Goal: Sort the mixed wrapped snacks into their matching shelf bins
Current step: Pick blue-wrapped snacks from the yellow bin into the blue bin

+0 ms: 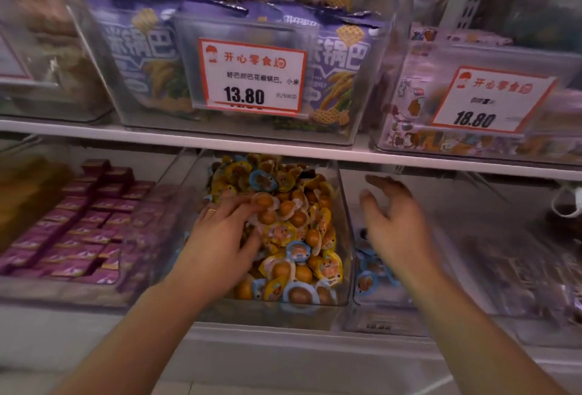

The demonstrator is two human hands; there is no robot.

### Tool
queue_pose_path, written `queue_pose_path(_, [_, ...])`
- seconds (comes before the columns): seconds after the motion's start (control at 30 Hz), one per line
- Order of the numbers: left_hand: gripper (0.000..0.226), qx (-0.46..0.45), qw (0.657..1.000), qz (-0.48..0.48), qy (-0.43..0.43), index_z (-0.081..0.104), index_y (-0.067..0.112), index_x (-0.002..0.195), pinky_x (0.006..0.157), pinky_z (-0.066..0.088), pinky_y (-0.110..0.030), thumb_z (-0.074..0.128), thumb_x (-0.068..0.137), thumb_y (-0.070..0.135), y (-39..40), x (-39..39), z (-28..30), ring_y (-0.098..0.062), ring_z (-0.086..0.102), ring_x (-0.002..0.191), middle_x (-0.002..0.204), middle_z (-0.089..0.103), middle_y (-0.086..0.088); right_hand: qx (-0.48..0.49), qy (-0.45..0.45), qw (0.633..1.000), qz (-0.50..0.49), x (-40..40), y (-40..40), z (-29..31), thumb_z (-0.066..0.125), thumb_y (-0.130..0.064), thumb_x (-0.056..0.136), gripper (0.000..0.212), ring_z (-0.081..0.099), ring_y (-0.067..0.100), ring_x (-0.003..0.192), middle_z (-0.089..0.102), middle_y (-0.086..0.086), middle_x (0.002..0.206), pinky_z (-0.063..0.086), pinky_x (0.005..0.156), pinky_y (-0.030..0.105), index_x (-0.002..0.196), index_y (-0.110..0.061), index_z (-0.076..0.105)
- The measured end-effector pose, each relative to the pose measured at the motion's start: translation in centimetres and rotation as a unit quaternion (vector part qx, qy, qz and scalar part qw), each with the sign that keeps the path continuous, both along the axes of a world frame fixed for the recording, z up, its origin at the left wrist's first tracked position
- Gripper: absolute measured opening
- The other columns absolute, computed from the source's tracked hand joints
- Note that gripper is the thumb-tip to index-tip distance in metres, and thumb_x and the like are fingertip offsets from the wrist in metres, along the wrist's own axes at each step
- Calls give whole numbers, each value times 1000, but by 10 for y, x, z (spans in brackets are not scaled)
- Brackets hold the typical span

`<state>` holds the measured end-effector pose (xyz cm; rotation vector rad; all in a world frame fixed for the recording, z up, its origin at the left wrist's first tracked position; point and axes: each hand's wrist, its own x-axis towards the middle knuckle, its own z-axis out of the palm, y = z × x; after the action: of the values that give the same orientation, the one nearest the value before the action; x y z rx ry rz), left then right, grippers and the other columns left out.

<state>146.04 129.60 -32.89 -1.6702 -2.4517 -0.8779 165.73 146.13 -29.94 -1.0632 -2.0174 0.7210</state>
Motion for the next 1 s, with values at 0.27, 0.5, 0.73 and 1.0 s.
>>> queue_pose_path(0.27, [33,17,998,10,-60,62,25,128,101,46,-36,58,95,28,-21,-14,-5,-20,55,122,136,56,4,117,-265,933,214,-110,-34,8,53,-43,95,63,41,26,138,44,7,152,36,110,32,152,-25,34])
queue_pose_path(0.5, [33,105,987,24,-119,60,22,127,99,45,-33,57,94,20,-28,-12,5,-16,54,119,128,56,3,142,-387,869,273,-199,1,4,50,-64,90,78,20,28,150,19,4,164,19,121,47,156,-30,26])
queue_pose_path(0.73, [40,200,957,42,-205,57,20,128,97,38,-14,58,90,8,-27,-13,13,-5,50,117,125,55,5,88,-341,885,304,-176,-12,5,54,-50,90,47,45,26,129,51,6,135,37,104,38,133,-30,53])
queue_pose_path(1.0, [51,24,997,-3,-69,43,25,147,120,19,-34,52,98,37,-23,-15,-2,-17,28,145,152,41,4,81,-344,866,355,-75,-34,5,59,-46,94,74,4,6,151,8,-11,166,6,119,18,155,-43,17])
